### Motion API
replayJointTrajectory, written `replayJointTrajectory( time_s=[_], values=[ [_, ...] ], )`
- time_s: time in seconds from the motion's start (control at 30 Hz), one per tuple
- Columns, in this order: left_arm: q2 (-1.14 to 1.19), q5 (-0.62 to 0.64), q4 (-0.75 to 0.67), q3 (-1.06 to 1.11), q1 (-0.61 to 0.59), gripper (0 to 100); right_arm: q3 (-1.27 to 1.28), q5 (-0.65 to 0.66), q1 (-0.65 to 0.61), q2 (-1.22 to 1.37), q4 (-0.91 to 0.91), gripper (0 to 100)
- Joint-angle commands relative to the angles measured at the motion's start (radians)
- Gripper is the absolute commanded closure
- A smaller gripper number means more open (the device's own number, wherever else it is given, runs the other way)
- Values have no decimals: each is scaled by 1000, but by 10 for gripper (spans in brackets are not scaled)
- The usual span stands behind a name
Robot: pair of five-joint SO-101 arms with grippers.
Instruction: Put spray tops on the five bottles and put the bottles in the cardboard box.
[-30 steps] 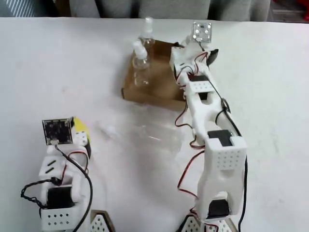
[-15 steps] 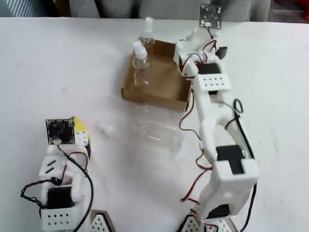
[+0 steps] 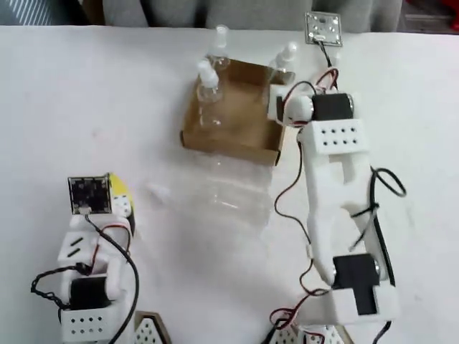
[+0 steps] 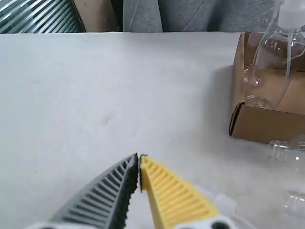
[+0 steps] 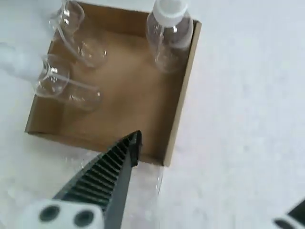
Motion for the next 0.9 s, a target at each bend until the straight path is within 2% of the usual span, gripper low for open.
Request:
replayJointTrajectory(
  time_s=[0.0, 0.23, 0.37, 0.53, 0.63, 0.7, 0.87],
  values=[
    [-13, -9, -12, -3, -18, 979, -26, 0, 8, -73, 125, 594],
    [-13, -9, -9, -3, -21, 979, -25, 8, 7, -110, 302, 874],
    [-13, -9, -12, -3, -41, 979, -23, 160, 1, -131, 384, 949],
    [-13, -9, -12, -3, -41, 979, -18, 273, -5, -165, 493, 982],
    [-13, -9, -12, -3, -41, 979, 54, 338, -4, -205, 493, 981],
    [-13, -9, -14, -3, -41, 979, 137, 434, -10, -240, 493, 981],
    [-13, -9, -14, -3, -41, 979, 367, 779, -117, -366, 484, 981]
  ],
)
